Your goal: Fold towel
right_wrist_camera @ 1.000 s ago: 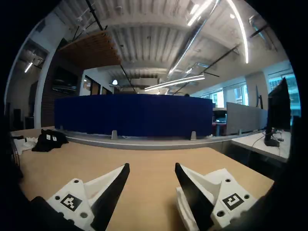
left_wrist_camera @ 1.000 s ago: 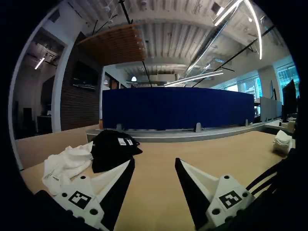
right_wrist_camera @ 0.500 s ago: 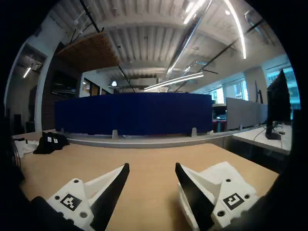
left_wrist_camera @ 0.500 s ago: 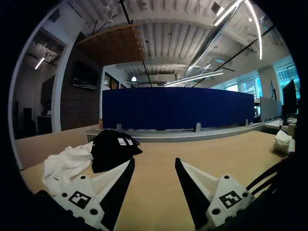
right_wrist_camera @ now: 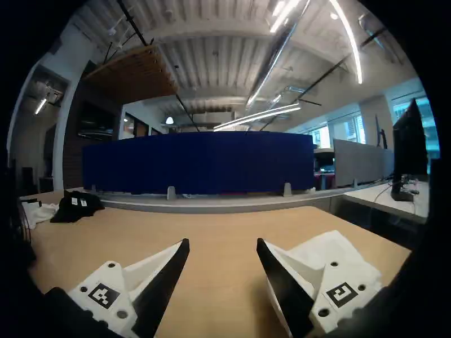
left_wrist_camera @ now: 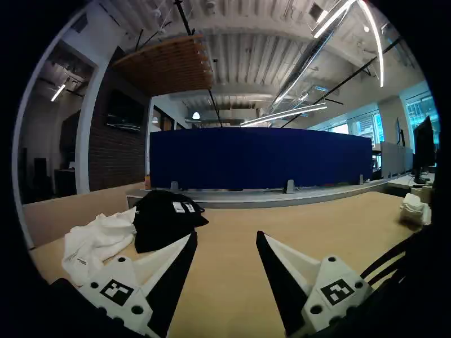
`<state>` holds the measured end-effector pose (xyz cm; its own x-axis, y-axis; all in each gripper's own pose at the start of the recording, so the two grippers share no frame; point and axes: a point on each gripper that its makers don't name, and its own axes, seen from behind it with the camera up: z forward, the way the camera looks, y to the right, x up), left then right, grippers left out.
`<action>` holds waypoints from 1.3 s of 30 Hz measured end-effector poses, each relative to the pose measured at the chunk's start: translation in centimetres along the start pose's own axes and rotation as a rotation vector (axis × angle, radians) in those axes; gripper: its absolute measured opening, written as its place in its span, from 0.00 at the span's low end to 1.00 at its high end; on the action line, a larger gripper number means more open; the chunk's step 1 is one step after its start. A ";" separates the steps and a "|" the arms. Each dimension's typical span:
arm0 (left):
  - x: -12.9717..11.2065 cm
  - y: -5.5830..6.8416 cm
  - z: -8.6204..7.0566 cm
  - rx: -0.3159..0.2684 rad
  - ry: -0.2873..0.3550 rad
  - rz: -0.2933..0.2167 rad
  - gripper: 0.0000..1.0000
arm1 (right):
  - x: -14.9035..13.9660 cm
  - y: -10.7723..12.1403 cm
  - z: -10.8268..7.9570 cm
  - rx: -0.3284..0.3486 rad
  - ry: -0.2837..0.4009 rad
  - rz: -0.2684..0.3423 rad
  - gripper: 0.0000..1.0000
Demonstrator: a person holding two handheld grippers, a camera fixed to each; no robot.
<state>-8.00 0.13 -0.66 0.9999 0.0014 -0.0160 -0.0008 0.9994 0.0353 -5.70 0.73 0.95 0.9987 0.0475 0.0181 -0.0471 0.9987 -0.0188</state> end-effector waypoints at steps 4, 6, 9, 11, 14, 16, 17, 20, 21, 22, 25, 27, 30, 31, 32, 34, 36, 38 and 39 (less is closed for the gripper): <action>0.0 0.0 0.0 0.000 0.000 0.000 0.77 | -0.2 -0.1 0.0 -0.001 0.003 -0.002 0.92; 0.0 0.0 0.0 0.000 0.000 0.000 0.77 | -0.3 -0.2 0.0 0.000 0.005 -0.003 0.92; 0.0 0.0 0.0 0.000 0.000 0.000 0.77 | -0.3 -0.3 -0.2 0.001 0.008 -0.006 0.92; 0.0 0.0 0.0 0.000 0.000 0.000 0.77 | -0.3 -0.4 -0.2 0.002 0.009 -0.009 0.92; 0.0 0.0 0.0 0.000 0.000 0.000 0.77 | -0.3 -0.5 -0.3 0.003 0.011 -0.015 0.92; 0.0 0.0 0.0 0.000 0.000 0.000 0.76 | -0.4 -0.5 -0.3 0.003 0.014 -0.019 0.92; 0.0 0.0 0.0 0.000 0.000 0.000 0.76 | -0.4 -0.6 -0.3 0.002 0.016 -0.020 0.92; 0.0 0.0 0.0 0.000 0.000 0.000 0.76 | -0.4 -0.6 -0.4 0.002 0.019 -0.021 0.92; 0.0 0.0 0.0 0.000 0.000 0.000 0.76 | -0.4 -0.6 -0.4 0.002 0.020 -0.021 0.92; 0.0 0.0 0.0 0.000 0.000 0.000 0.76 | -0.4 -0.6 -0.5 0.002 0.021 -0.021 0.92; 0.0 0.0 0.0 0.000 0.000 0.000 0.77 | -0.3 -0.6 -0.5 0.002 0.022 -0.020 0.92; 0.0 0.0 0.0 0.000 0.000 0.000 0.76 | -0.3 -0.6 -0.6 0.002 0.022 -0.020 0.92; 0.0 0.0 0.0 0.000 0.000 0.000 0.76 | -0.2 -0.6 -0.6 0.002 0.023 -0.020 0.92; 0.0 -0.1 0.0 0.000 0.000 0.000 0.77 | -0.2 -0.6 -0.6 0.003 0.023 -0.020 0.92; 0.0 -0.1 0.0 0.000 0.000 0.000 0.77 | -0.2 -0.6 -0.7 0.003 0.023 -0.020 0.93; 0.0 -0.1 0.0 0.000 0.000 0.000 0.76 | -0.2 -0.6 -0.7 0.003 0.023 -0.020 0.93; 0.1 -0.1 0.0 0.000 0.000 0.000 0.76 | -0.1 -0.6 -0.7 0.003 0.023 -0.020 0.93; 0.1 -0.1 -0.1 0.000 0.000 0.000 0.77 | -0.1 -0.6 -0.7 0.004 0.024 -0.019 0.93; 0.1 -0.1 -0.1 0.000 0.000 0.000 0.77 | -0.1 -0.6 -0.7 0.004 0.024 -0.019 0.93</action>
<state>-7.93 0.02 -0.74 0.9999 0.0016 -0.0162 -0.0010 0.9994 0.0352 -5.79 0.06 0.24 0.9996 0.0277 -0.0051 -0.0278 0.9995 -0.0148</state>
